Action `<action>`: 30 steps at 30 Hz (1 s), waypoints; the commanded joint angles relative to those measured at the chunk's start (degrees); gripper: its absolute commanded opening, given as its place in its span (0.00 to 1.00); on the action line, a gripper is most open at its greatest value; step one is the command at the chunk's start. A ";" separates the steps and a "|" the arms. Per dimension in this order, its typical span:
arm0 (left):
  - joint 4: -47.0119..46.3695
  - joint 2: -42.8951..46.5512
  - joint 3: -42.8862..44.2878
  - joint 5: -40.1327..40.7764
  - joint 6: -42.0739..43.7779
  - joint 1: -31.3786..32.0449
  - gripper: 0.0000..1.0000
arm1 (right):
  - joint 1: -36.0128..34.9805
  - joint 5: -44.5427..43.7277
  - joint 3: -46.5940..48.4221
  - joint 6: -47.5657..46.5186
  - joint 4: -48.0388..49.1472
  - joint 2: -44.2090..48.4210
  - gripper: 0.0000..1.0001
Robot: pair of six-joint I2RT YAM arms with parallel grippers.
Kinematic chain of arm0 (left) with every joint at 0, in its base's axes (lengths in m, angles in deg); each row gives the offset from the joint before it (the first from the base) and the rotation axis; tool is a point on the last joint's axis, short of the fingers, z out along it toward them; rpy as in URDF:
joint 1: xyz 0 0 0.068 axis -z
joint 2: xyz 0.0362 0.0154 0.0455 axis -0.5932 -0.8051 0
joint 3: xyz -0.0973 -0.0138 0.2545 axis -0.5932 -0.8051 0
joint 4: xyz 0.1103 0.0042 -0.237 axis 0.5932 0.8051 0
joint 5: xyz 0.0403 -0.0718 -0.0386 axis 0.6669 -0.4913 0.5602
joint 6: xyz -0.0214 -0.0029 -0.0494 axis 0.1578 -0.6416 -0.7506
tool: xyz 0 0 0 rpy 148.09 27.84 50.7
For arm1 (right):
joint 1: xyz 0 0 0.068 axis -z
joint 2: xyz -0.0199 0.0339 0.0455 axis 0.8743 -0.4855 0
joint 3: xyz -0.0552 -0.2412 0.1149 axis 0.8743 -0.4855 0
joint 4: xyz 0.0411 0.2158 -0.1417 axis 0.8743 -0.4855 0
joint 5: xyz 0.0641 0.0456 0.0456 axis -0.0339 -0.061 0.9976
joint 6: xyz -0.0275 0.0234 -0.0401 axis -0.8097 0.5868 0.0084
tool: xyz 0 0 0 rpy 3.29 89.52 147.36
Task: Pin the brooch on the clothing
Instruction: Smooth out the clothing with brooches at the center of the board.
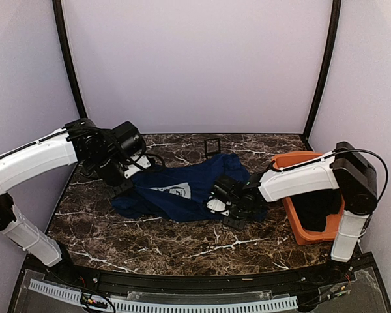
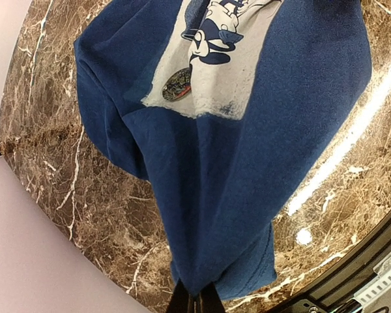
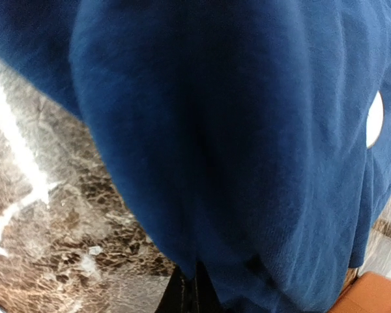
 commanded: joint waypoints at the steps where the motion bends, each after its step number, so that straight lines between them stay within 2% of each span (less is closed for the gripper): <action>1: 0.00 0.91 1.40 0.26 1.03 -0.67 0.01 | 0.89 4.62 0.86 -0.53 -2.05 -0.08 0.00; 7: 4.17 -1.32 4.49 0.66 2.62 -0.90 0.01 | 0.68 9.65 6.65 0.30 -16.18 7.46 0.00; 13: 7.14 -2.83 5.52 11.01 2.56 -0.90 0.01 | 0.53 7.50 11.48 0.43 -28.73 13.26 0.00; 16: 7.45 -2.88 5.03 10.19 2.78 -0.90 0.01 | 0.56 9.06 10.98 0.06 -30.57 15.03 0.00; 20: 8.54 -2.58 3.40 13.34 2.98 -0.90 0.01 | 0.56 9.81 7.96 0.01 -31.07 16.54 0.00; 24: 8.60 -1.84 0.77 9.32 4.12 -0.83 0.01 | 0.57 13.25 6.16 -1.04 -30.47 17.17 0.01; 26: 8.61 -1.59 -0.30 6.81 4.26 -0.77 0.03 | 0.42 16.26 5.90 -1.65 -30.19 17.16 0.10; 30: 9.98 -0.36 -0.32 6.62 3.69 -0.72 0.14 | -0.46 21.97 5.69 -2.57 -29.64 17.47 0.19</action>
